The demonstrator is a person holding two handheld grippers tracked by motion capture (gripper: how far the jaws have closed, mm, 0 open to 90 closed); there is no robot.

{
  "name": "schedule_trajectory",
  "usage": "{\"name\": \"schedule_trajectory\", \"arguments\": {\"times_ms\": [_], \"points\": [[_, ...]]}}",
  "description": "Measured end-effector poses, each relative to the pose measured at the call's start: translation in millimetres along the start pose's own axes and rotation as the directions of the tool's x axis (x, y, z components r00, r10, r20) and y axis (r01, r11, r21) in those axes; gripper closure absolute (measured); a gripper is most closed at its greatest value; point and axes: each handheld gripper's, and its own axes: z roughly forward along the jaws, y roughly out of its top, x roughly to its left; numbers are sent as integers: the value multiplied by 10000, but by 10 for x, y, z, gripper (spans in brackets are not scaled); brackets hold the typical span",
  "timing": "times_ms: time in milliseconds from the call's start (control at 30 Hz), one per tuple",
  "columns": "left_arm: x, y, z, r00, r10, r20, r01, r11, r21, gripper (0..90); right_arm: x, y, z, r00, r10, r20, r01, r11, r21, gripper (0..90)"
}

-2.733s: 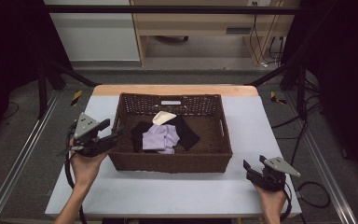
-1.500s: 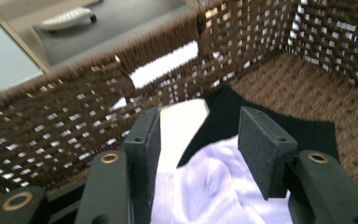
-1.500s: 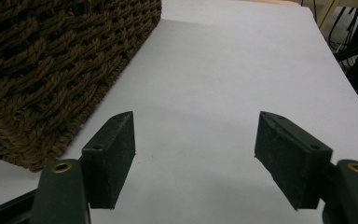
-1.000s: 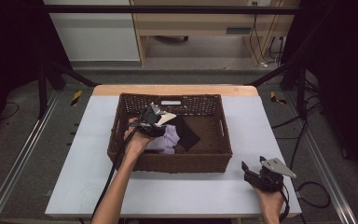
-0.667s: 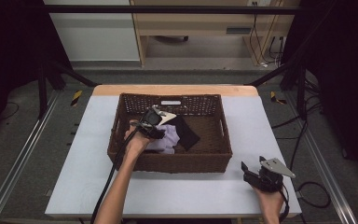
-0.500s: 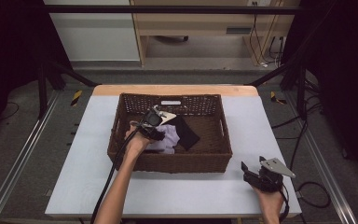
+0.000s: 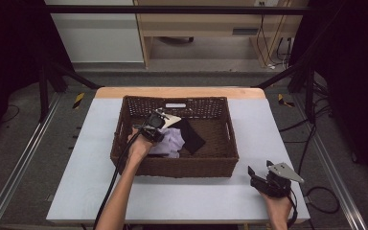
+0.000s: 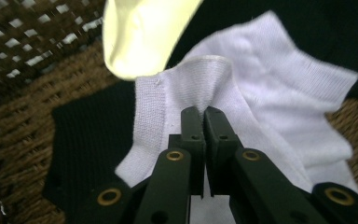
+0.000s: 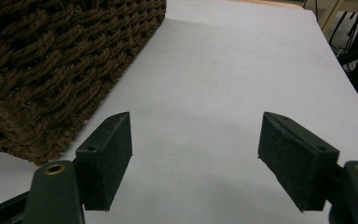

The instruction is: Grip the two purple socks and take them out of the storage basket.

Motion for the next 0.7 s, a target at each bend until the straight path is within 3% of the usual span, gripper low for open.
{"name": "schedule_trajectory", "arguments": {"times_ms": [133,233,333,433,533,600,700], "points": [[2,-9,-104,9998,-163,-130,150,9953,-960,867,-3,1,2,9999,100,5,-101,9999,33,263],[-3,-30,-208,9995,-188,-248,136,9805,-1960,869,-7,1,2,9999,125,25,-125,9999,36,263],[15,-41,-262,9989,-347,-312,264,9718,-2343,871,-11,3,6,9999,170,18,-170,9998,72,263],[39,-50,-311,9978,-642,-161,571,9580,-2811,871,-10,1,4,9999,158,52,-158,9999,23,263],[56,-59,-364,9967,-811,31,774,9395,-3337,872,-12,0,1,9998,172,38,-172,9999,-5,263],[67,-69,-407,9951,-963,225,975,9185,-3831,873,-13,0,2,9998,170,41,-170,9999,4,263],[79,-77,-469,9943,-1019,313,1054,8960,-4313,873,-11,0,2,9998,174,43,-174,9998,6,263]]}}
